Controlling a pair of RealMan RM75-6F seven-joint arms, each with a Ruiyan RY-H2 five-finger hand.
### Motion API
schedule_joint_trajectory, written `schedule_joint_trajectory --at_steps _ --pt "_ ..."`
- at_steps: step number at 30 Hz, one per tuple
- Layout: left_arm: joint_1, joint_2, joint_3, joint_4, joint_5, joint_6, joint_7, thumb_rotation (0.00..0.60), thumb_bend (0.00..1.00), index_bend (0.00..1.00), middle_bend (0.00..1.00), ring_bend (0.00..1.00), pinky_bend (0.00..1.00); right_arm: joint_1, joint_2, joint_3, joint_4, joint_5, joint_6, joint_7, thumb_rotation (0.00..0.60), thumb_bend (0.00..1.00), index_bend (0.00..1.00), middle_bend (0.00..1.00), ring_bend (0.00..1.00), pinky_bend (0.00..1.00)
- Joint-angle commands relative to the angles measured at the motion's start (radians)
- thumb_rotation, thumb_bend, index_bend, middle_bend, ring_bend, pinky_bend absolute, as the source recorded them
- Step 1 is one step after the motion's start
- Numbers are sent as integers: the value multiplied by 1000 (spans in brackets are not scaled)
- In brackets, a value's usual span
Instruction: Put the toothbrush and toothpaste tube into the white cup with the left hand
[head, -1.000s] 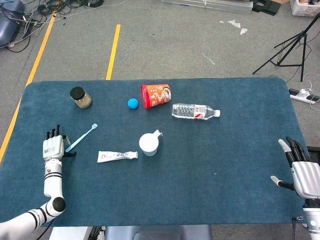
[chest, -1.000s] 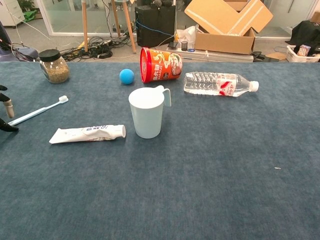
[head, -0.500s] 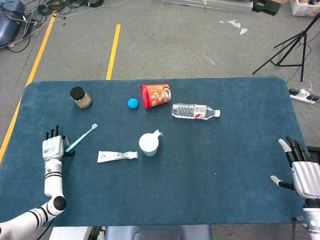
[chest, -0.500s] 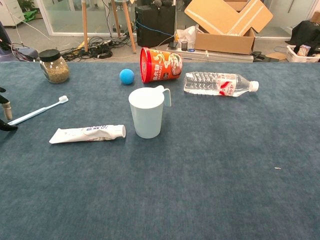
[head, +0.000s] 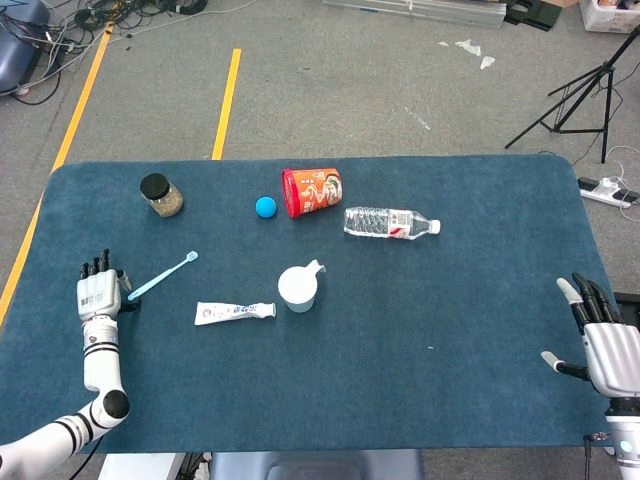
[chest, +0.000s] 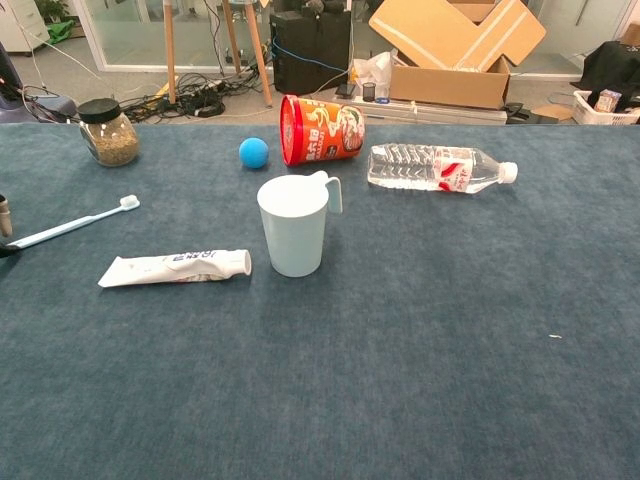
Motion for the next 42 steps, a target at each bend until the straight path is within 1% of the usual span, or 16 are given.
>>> schedule_joint_trajectory --at_steps 1,6,11,15,22,27,42 --pt "-2 -5 -1 15 4 3 4 600 239 538 0 0 29 0 0 0 0 -1 0 0 600 0 0 0 0 364" --pt "-4 -8 -9 26 13 2 -5 600 238 539 0 0 29 -1 1 0 0 -1 3 2 600 0 0 0 0 364" --pt "3 10 -17 -26 15 -6 -23 600 238 542 0 0 29 -1 1 -1 0 -3 3 1 600 0 0 0 0 364" --pt "1 14 -21 -36 5 -15 -18 600 238 539 0 0 29 -2 1 -1 -1 -3 4 3 600 0 0 0 0 364" --pt "-7 14 -27 -34 -25 -39 -4 600 239 519 0 0 29 -2 3 0 0 -3 5 8 600 0 0 0 0 364" --pt "-11 11 -26 -28 -31 -39 4 600 238 501 0 0 29 -3 4 0 -1 -4 4 8 600 0 0 0 0 364" --pt "-18 -6 -18 -2 -43 -35 28 600 252 505 0 0 29 -3 6 1 -1 -3 6 13 600 0 0 0 0 364"
